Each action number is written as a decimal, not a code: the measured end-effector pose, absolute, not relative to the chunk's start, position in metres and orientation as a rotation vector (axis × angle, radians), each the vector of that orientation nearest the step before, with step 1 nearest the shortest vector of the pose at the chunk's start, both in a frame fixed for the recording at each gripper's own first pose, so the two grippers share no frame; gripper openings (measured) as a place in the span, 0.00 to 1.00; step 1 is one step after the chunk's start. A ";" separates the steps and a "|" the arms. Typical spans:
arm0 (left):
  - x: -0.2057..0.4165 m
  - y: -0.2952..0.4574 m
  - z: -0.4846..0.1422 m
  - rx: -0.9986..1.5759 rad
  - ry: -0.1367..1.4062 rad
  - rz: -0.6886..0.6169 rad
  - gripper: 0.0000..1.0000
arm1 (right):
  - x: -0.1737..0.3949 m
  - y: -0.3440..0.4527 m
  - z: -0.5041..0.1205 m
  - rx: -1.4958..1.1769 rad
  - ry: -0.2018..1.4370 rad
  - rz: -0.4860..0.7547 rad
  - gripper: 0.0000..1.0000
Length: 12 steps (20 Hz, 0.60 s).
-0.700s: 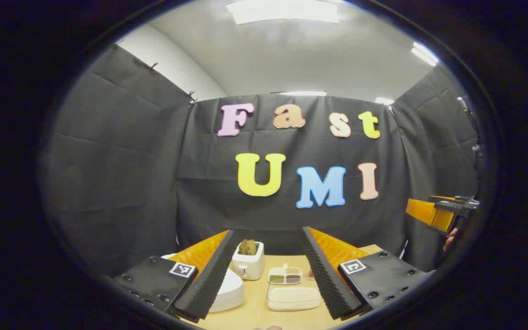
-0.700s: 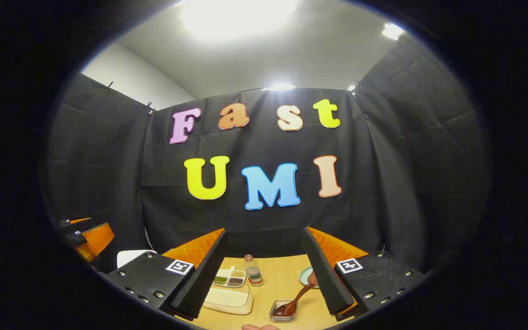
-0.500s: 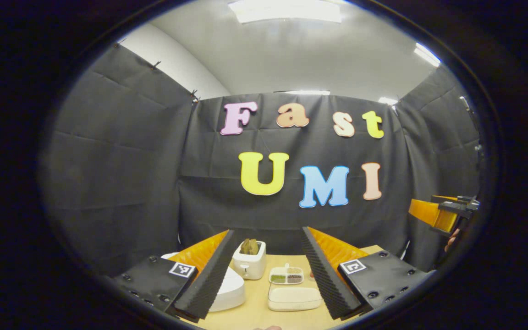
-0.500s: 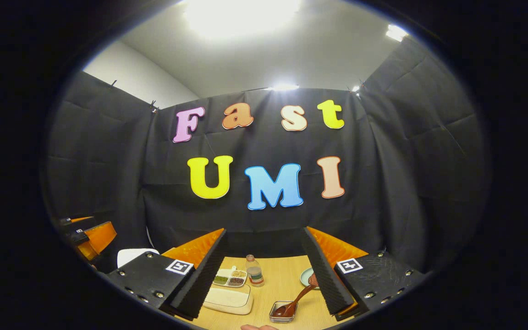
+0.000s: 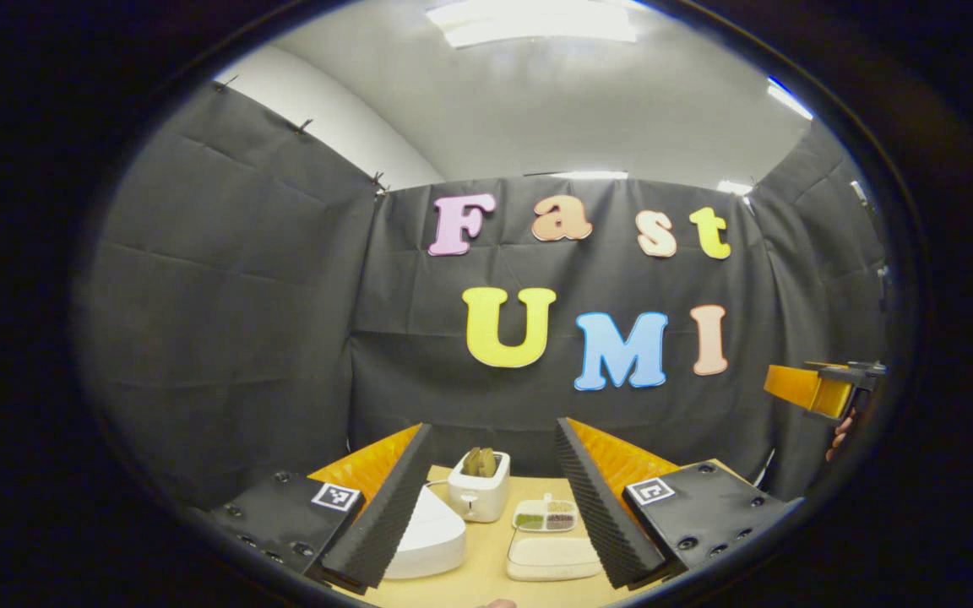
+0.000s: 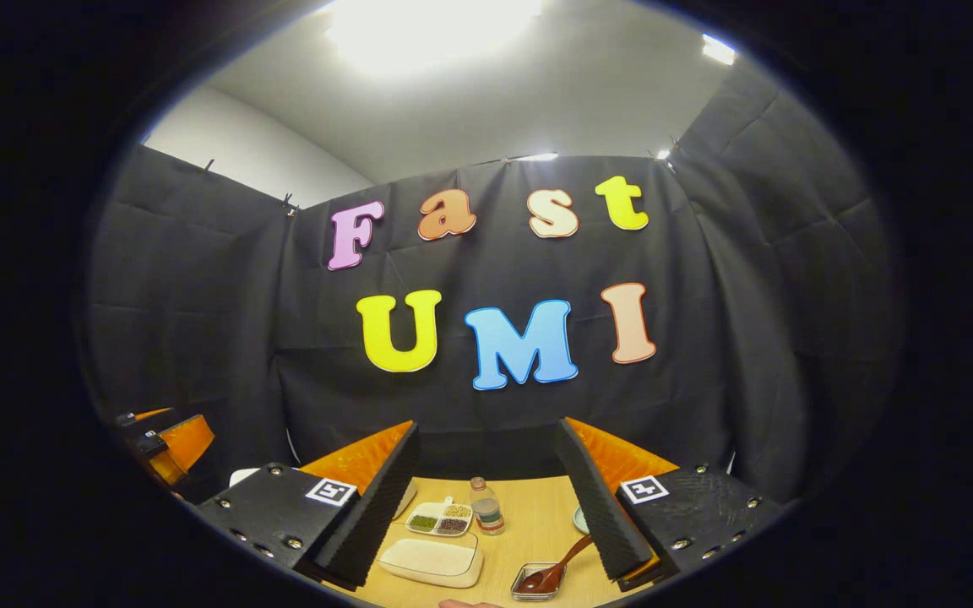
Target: Close the left gripper, press the button to open the rice cooker; take a wooden spoon from the chopstick holder with the right hand, scoop a spoonful of rice and pour it into the rice cooker, then put the wooden spoon back into the chopstick holder.
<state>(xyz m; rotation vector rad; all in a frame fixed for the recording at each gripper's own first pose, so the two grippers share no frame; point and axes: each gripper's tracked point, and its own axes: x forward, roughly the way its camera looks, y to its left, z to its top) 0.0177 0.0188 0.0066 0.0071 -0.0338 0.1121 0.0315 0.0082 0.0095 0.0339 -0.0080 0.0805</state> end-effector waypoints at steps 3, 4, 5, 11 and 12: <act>0.023 0.024 0.013 0.033 -0.069 0.130 0.99 | 0.036 0.011 0.012 0.024 -0.018 0.079 0.98; 0.025 0.024 0.012 0.030 -0.069 0.127 0.94 | 0.036 0.013 0.011 0.018 -0.015 0.080 0.98; 0.028 0.023 0.012 0.026 -0.070 0.124 0.98 | 0.036 0.012 0.012 0.009 -0.017 0.078 0.98; 0.043 0.023 0.006 0.032 -0.062 0.093 0.98 | 0.033 0.002 0.008 -0.005 -0.016 0.029 0.98; 0.045 0.023 0.004 0.034 -0.058 0.089 0.98 | 0.032 0.002 0.005 -0.003 -0.010 0.025 0.98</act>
